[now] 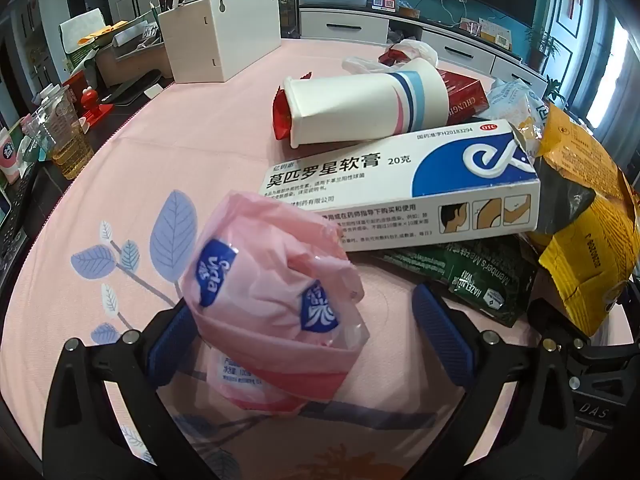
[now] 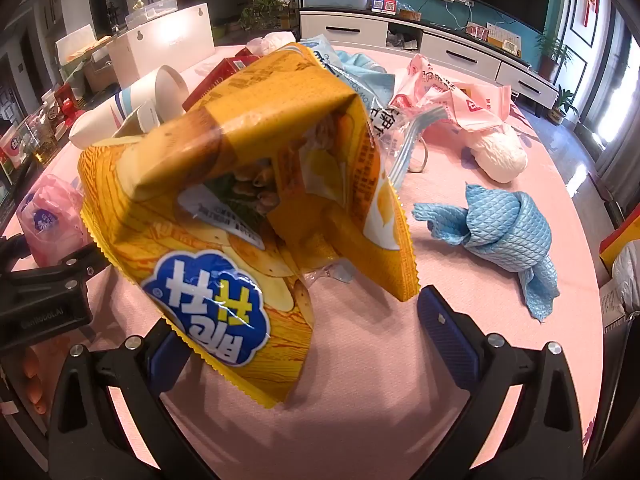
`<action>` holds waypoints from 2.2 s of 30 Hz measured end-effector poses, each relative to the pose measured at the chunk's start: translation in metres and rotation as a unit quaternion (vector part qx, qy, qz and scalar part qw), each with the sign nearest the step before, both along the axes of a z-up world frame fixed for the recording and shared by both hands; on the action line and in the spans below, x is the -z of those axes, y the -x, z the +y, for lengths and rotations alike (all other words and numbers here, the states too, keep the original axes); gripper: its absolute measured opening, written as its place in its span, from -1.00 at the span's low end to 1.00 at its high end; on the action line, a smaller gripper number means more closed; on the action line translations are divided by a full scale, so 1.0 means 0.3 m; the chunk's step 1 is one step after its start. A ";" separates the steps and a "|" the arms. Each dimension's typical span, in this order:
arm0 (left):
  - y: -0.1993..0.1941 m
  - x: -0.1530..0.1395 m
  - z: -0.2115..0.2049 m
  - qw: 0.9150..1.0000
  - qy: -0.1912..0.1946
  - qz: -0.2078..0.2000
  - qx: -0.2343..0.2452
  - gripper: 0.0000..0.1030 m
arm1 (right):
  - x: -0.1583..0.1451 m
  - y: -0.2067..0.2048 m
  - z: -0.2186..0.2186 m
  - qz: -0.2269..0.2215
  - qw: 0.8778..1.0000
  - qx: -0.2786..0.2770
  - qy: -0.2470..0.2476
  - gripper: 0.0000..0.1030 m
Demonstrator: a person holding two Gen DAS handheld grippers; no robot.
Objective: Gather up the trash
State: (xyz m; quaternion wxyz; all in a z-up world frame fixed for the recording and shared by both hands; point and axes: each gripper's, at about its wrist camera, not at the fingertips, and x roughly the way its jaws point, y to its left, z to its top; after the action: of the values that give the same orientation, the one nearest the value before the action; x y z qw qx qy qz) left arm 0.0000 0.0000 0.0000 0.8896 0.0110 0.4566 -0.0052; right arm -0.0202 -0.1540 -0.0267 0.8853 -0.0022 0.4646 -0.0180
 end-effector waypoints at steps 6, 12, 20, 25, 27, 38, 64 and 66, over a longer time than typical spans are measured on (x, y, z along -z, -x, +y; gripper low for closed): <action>0.000 -0.001 0.000 1.000 0.000 0.000 0.000 0.96 | 0.000 0.002 -0.001 -0.001 1.000 0.005 0.000 0.95; 0.053 -0.024 0.016 0.999 -0.033 -0.001 0.020 0.95 | -0.048 0.070 -0.023 -0.008 1.000 0.021 -0.015 0.95; 0.191 -0.218 -0.024 0.994 -0.033 -0.088 0.051 0.95 | -0.221 0.194 0.010 -0.108 0.994 -0.003 -0.003 0.95; 0.211 -0.273 -0.027 0.994 -0.004 -0.095 0.057 0.95 | -0.260 0.216 0.005 -0.115 0.993 -0.005 -0.027 0.95; 0.212 -0.278 -0.028 0.993 0.003 -0.096 0.063 0.95 | -0.271 0.223 0.008 -0.116 0.992 -0.005 -0.038 0.95; 0.223 -0.296 -0.012 0.993 0.016 -0.092 0.069 0.95 | -0.312 0.235 0.024 -0.119 0.991 0.013 -0.056 0.95; 0.069 -0.357 0.045 0.992 0.091 -0.031 0.081 0.95 | -0.457 0.142 -0.121 -0.107 0.986 0.054 -0.119 0.95; 0.063 -0.347 0.053 0.992 0.097 -0.026 0.075 0.95 | -0.435 0.131 -0.106 -0.098 0.988 0.058 -0.104 0.95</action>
State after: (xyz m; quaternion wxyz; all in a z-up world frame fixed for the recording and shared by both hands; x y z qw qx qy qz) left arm -0.0189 0.0159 0.1040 0.8950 -0.0409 0.4288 -0.1158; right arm -0.0597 -0.1857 0.1038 0.9194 0.1183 0.3744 -0.0209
